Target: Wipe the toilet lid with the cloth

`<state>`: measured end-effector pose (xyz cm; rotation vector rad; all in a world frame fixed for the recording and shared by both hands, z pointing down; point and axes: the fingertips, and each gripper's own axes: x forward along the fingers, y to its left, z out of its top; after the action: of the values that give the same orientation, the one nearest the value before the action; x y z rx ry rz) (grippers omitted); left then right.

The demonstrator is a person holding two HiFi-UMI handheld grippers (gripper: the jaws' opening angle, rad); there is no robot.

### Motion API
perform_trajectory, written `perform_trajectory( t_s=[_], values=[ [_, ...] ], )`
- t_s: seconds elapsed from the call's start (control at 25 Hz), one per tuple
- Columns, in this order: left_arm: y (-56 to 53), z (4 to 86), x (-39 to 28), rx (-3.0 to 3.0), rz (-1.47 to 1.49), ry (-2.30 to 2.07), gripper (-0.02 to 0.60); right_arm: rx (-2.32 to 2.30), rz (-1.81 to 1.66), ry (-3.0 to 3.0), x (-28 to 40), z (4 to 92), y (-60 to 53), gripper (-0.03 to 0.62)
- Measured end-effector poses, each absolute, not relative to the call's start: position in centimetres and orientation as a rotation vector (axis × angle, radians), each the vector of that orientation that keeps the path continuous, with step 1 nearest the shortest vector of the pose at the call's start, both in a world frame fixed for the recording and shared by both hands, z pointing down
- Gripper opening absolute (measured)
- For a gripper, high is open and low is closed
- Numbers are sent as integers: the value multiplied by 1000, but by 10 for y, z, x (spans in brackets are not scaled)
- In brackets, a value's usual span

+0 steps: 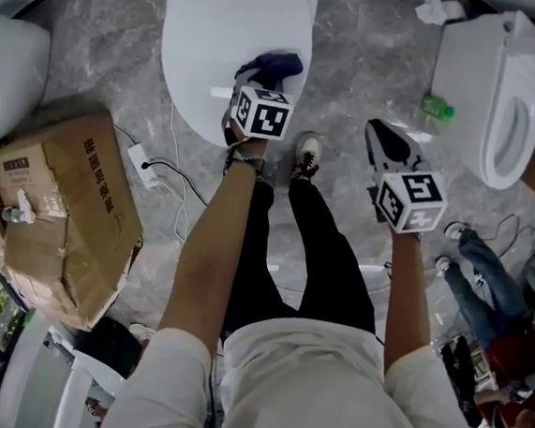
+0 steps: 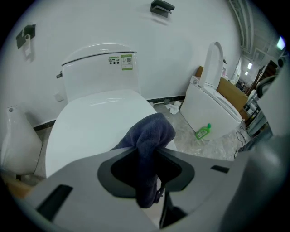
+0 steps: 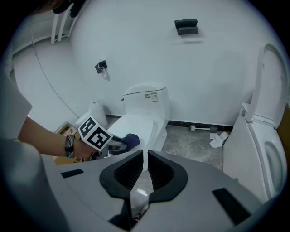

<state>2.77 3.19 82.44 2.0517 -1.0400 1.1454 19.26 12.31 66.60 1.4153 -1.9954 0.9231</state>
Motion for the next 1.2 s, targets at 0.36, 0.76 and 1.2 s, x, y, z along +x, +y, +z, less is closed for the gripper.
perform_trajectory(
  t_s=[0.36, 0.76, 1.2],
  values=[
    [91, 831, 57, 2041, 1133, -930, 103, 1433, 948, -1989, 198, 666, 131, 49],
    [107, 830, -60, 1895, 1066, -1088, 103, 1333, 935, -2041, 154, 670, 117, 49],
    [140, 831, -146, 1728, 982, -1141, 98, 1210, 924, -2103, 102, 671, 113, 49]
  ],
)
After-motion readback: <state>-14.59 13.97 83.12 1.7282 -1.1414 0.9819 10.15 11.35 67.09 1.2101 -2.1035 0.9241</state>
